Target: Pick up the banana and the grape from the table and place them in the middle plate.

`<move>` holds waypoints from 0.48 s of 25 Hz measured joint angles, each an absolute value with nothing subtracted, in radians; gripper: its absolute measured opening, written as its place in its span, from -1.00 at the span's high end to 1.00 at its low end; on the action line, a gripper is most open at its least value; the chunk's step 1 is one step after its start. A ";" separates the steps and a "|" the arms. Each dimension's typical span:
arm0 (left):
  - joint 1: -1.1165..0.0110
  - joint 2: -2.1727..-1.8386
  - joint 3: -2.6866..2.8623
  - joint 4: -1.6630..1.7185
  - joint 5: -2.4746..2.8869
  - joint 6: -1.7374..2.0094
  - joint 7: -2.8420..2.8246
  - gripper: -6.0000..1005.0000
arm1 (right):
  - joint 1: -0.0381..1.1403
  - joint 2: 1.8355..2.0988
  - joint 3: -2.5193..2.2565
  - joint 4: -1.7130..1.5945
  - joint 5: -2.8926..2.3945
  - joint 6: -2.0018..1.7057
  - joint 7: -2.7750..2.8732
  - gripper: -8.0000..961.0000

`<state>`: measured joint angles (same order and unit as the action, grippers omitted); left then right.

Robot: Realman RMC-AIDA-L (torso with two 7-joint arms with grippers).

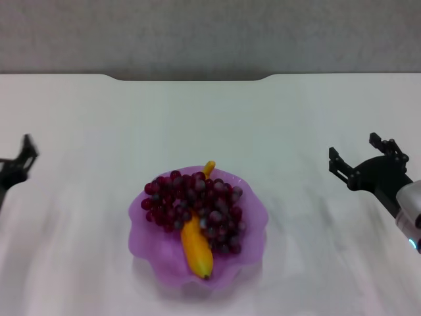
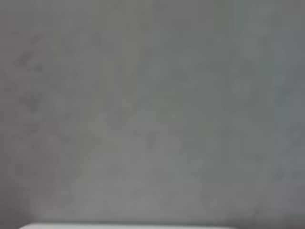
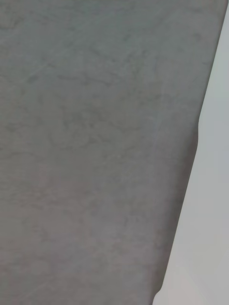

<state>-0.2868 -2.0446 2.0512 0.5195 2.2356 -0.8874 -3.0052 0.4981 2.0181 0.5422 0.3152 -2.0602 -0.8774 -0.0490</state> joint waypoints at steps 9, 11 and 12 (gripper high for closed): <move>-0.328 -2.044 2.055 0.373 2.058 -0.876 -3.000 -0.75 | 0.498 2.019 0.541 0.313 -2.057 -0.874 -0.049 -0.85; -0.328 -2.045 2.055 0.369 2.052 -0.876 -2.999 -0.75 | 0.498 2.019 0.541 0.313 -2.058 -0.865 -0.049 -0.85; -0.328 -2.045 2.055 0.368 2.049 -0.876 -2.998 -0.75 | 0.500 2.019 0.541 0.314 -2.058 -0.861 -0.049 -0.85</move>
<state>-0.3280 -2.0451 2.0554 0.3677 2.0486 -0.8758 -2.9980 0.4995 2.0187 0.5415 0.3136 -2.0582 -0.8613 -0.0490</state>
